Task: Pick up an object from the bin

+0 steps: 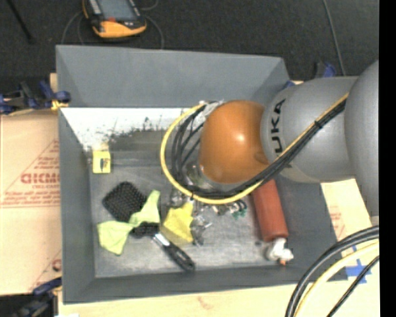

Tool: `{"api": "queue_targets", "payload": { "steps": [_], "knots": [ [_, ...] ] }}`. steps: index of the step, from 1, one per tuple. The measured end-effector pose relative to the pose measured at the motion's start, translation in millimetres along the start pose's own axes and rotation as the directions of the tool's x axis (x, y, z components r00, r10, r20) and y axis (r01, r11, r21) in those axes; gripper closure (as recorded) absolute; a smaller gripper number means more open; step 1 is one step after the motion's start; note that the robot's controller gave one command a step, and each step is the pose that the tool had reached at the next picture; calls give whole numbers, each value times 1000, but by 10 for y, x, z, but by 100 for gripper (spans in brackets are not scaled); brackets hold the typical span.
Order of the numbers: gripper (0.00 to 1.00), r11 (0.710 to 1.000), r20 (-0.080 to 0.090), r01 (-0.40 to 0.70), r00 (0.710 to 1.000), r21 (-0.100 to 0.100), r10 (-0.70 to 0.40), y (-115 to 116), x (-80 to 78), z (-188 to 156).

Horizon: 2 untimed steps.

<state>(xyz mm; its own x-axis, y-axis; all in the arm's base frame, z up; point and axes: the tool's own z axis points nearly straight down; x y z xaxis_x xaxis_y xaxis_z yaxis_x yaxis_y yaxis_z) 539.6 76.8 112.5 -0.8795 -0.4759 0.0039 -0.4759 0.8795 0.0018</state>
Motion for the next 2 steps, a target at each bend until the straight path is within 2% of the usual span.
{"api": "queue_targets", "payload": {
  "steps": [1,2],
  "knots": [
    [100,1000,3,14,1000,2,-14,100,-40,-613],
    [100,1000,9,-3,1000,3,3,105,151,-922]
  ]
}}
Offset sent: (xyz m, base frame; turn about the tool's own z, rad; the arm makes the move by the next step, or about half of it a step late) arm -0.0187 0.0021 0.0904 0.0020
